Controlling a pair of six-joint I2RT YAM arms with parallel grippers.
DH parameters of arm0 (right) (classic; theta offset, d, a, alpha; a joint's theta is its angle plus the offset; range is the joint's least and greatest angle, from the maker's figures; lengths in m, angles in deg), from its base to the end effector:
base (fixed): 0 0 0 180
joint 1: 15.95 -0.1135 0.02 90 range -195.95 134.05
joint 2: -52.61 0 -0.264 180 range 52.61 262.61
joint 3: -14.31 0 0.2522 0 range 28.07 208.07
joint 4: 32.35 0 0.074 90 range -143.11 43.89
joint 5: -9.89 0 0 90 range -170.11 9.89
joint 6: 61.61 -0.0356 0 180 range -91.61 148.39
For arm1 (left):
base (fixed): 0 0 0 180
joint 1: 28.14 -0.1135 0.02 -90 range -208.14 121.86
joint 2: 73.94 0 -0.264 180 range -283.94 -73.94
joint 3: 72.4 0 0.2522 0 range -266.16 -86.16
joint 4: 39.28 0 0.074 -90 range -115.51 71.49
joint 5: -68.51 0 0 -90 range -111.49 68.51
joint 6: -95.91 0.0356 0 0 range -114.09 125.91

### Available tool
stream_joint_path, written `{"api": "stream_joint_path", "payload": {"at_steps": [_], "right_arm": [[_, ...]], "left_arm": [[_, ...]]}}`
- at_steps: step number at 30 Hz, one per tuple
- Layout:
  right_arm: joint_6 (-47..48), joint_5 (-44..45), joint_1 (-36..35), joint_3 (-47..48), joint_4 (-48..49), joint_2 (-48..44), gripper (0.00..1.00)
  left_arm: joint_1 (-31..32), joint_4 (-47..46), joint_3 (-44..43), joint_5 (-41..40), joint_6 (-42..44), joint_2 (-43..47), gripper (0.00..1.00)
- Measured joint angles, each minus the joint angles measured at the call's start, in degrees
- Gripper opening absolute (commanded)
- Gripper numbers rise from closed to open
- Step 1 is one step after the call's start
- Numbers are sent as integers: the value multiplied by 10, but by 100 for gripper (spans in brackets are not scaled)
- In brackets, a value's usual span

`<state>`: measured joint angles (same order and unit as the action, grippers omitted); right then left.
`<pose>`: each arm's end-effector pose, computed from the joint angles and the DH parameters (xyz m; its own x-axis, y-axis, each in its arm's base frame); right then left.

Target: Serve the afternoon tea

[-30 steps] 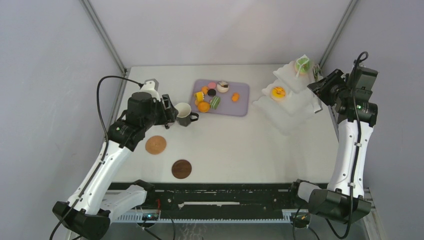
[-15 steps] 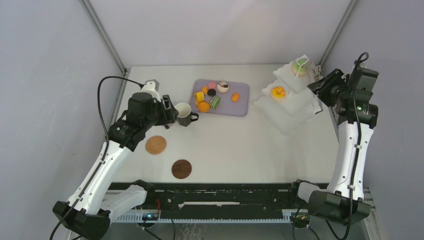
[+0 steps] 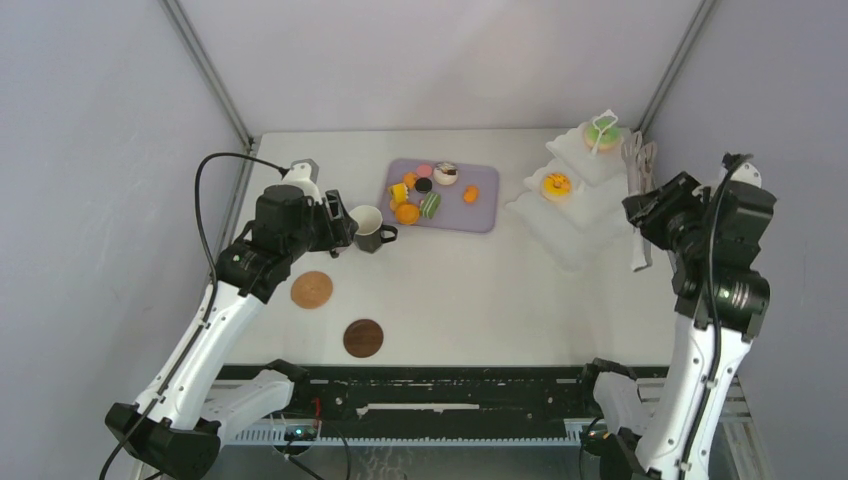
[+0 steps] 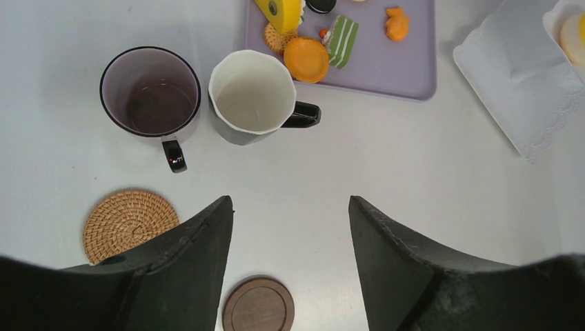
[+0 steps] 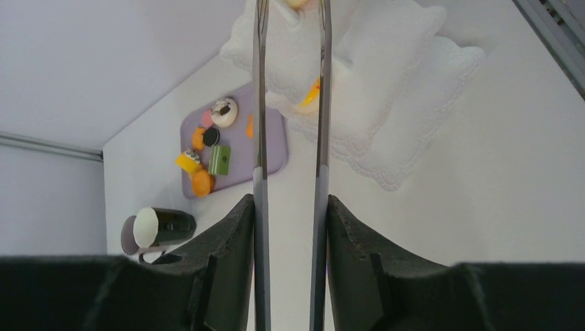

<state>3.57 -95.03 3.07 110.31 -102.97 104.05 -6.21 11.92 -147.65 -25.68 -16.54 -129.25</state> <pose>0.1283 -0.0345 0.4493 -0.3366 0.5451 -0.7679 0.2617 0.8375 0.4798 0.1869 -0.0724 0.3598 -0.5650 -0.1831 -0.8045 0.1069 0.9506 -0.2914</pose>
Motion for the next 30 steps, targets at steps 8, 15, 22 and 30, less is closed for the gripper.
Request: {"api": "stream_joint_path", "payload": {"at_steps": [8, 15, 22, 30], "right_arm": [[26, -52, -40, 0, -95, -120, 28], [53, -181, -110, -12, -127, -155, 27], [25, -47, -380, -66, -110, -99, 28], [-60, 289, -649, -66, -32, 173, 33]], "left_arm": [[0, 4, 0, -2, 5, 0, 67], [0, 11, 0, -6, 11, -2, 67], [-2, 13, 0, -15, 10, -2, 67], [-8, 17, 0, -17, 9, 2, 67]]}}
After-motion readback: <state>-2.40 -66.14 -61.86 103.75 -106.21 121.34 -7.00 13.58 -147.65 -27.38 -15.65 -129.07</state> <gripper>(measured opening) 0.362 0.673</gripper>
